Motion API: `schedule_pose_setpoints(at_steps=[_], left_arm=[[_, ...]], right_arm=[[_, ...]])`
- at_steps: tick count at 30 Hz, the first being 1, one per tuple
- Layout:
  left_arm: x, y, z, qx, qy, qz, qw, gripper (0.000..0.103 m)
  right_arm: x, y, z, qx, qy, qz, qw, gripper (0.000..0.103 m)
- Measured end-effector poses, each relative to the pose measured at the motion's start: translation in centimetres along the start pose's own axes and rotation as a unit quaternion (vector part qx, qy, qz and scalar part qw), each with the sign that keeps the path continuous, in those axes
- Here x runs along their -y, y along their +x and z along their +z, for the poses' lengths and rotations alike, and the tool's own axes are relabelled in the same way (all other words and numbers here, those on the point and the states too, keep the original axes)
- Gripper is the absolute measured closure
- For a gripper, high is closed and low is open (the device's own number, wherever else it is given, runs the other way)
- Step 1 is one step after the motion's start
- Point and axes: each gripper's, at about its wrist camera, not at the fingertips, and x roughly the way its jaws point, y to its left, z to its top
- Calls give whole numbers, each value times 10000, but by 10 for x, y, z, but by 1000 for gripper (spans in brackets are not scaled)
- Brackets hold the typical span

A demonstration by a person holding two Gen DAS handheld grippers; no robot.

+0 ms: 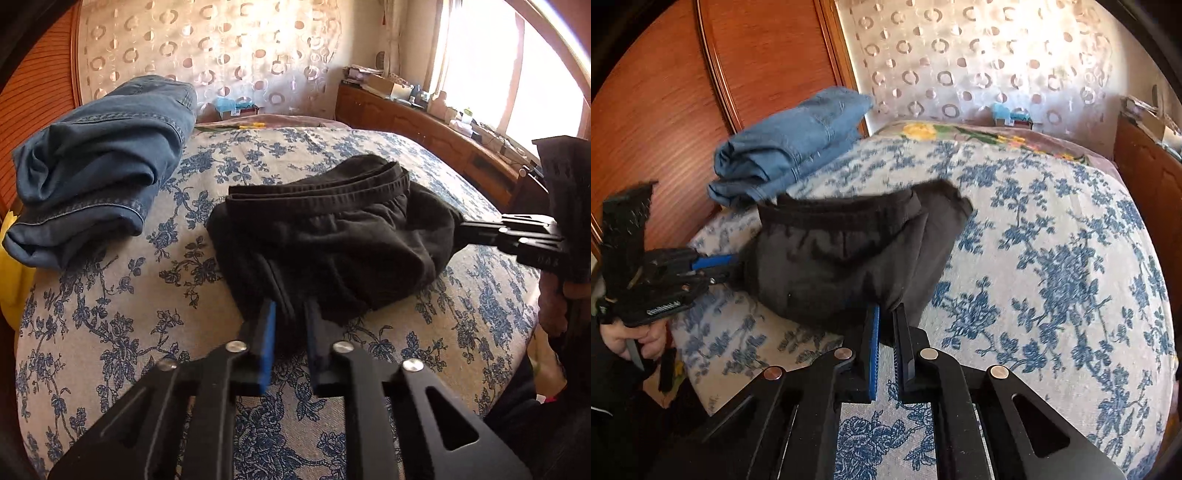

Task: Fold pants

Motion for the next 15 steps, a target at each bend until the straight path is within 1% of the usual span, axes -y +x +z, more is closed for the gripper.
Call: schedule_pose_setpoints(at_steps=[3,5,7,9,11,14,15], left_arm=[[-2,-14,1,207,-57,-38,9998,93],[-3,-28,2,347,-91,-135,9993,93],[-1,-35,1,384,-73,-199,9990,93],[6,-41,-5,376,-1,-265,9989,93],[11,-44,-15,302,60,-322,9990,93],[16,-43,-27,175,44,-463,9988,93],[17,-42,-29,137,38,-460,9988,93]], right_arm=[[5,-19,0,196,72,-30,9998,99],[7,-32,-3,311,112,-42,9994,99],[8,-44,-9,337,138,6,9993,99],[6,-56,-20,338,125,8,9993,99],[5,-63,-32,251,116,11,9996,99],[6,-69,-50,125,182,-13,9998,99],[7,-70,-54,97,217,-10,9997,99]])
